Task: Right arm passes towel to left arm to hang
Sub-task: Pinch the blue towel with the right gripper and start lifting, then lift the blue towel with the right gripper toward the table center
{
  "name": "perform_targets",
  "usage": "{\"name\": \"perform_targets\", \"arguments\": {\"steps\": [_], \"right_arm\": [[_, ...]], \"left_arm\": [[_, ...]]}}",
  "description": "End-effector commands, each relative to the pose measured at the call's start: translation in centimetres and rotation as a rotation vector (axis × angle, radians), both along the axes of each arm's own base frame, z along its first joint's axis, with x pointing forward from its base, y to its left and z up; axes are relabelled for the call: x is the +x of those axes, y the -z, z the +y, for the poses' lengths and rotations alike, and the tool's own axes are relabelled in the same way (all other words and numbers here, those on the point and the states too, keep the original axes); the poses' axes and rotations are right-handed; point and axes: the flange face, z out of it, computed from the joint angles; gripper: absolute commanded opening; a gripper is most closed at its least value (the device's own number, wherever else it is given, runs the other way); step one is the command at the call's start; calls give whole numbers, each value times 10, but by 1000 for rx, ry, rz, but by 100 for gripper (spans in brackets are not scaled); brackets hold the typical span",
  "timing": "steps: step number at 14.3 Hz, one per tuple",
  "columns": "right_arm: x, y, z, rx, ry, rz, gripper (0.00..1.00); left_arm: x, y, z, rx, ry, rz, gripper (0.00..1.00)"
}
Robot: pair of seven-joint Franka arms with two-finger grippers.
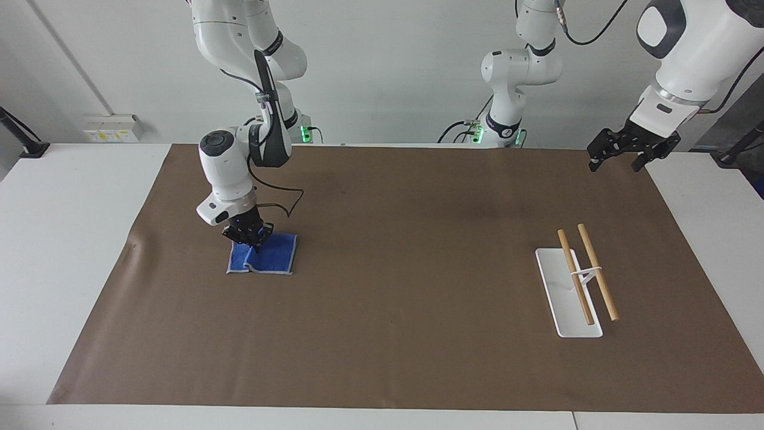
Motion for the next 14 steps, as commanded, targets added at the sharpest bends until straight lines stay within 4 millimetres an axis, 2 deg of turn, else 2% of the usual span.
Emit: {"name": "perform_targets", "arguments": {"steps": [1,5,8,11,14], "right_arm": [[19,-54,17,48,18,25,0],[31,-118,49,163,43,-37,0],[42,-160,81,292,54,-89,0],[50,-185,117,440,58,-108,0],[50,-193,142,596,54,-107,0]], "left_arm": [[-5,-3,2,13,7,-1,100],[-5,-3,2,13,7,-1,100],[-5,-3,2,13,7,-1,100],[-5,-3,2,15,7,-1,100],[-5,-3,2,13,7,-1,100]]}}
